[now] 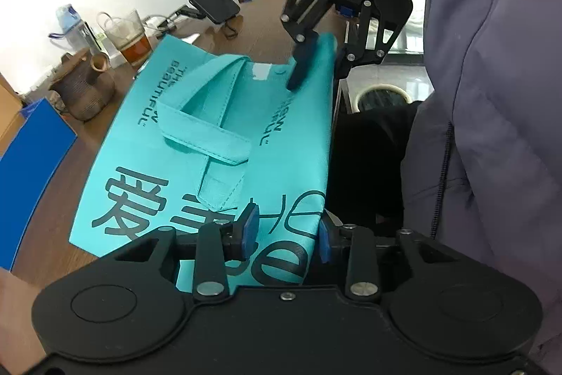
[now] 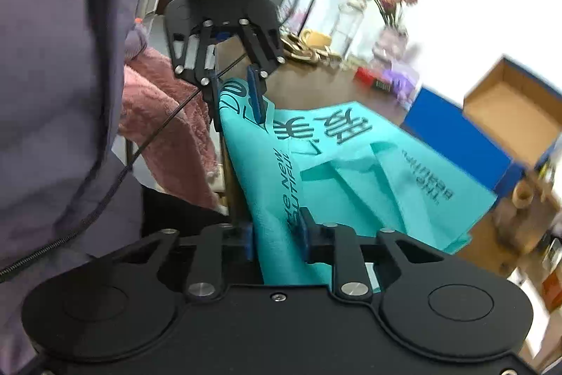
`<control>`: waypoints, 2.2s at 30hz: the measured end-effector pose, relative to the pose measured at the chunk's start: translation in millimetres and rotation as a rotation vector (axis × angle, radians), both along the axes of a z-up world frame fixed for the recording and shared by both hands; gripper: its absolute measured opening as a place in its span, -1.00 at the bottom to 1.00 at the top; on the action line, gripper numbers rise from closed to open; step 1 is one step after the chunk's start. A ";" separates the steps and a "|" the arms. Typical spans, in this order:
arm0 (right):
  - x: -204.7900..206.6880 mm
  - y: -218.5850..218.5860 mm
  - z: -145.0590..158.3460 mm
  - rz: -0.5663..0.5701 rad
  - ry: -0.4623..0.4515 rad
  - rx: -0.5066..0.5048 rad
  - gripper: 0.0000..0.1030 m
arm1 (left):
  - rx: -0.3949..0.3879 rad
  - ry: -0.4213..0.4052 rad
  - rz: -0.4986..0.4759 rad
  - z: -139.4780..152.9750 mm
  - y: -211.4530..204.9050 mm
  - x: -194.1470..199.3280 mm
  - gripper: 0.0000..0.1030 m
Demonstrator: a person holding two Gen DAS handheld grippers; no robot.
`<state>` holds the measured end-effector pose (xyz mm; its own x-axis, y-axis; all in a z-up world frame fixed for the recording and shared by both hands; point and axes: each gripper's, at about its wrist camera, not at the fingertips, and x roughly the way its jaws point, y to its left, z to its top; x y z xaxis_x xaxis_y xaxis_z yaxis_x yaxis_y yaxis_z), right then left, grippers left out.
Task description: Fold shopping bag
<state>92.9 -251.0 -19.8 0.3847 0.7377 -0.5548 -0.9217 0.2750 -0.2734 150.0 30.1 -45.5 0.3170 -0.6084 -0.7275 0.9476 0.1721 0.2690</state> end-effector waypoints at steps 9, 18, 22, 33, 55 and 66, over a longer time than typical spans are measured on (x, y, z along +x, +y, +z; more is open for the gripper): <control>15.4 -15.6 7.8 0.055 0.113 0.021 -0.59 | -0.107 -0.134 -0.137 -12.3 13.5 -15.2 -0.26; 34.1 -25.3 8.9 0.081 0.239 0.074 -0.58 | -0.176 -0.346 -0.156 -42.5 23.1 -33.7 -0.07; 42.9 -27.5 9.2 0.090 0.281 0.083 -0.58 | -0.217 -0.265 -0.098 -41.2 18.1 -27.8 -0.24; 69.4 -41.4 0.6 0.007 0.481 0.252 -0.54 | -0.367 0.274 0.140 -12.4 35.5 27.4 -0.53; 158.5 -57.3 -33.0 -0.335 1.088 0.415 -0.44 | -0.348 0.906 0.238 -30.1 57.5 131.4 -0.55; 153.0 -24.2 -9.7 -0.622 0.953 0.264 -0.48 | -0.355 1.012 0.341 -33.3 70.3 135.1 -0.57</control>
<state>245.8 -275.2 -29.5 0.2311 0.7042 -0.6713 -0.4091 0.6963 0.5897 285.1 100.4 -78.8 -0.1313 -0.8266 -0.5472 0.5906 0.3781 -0.7129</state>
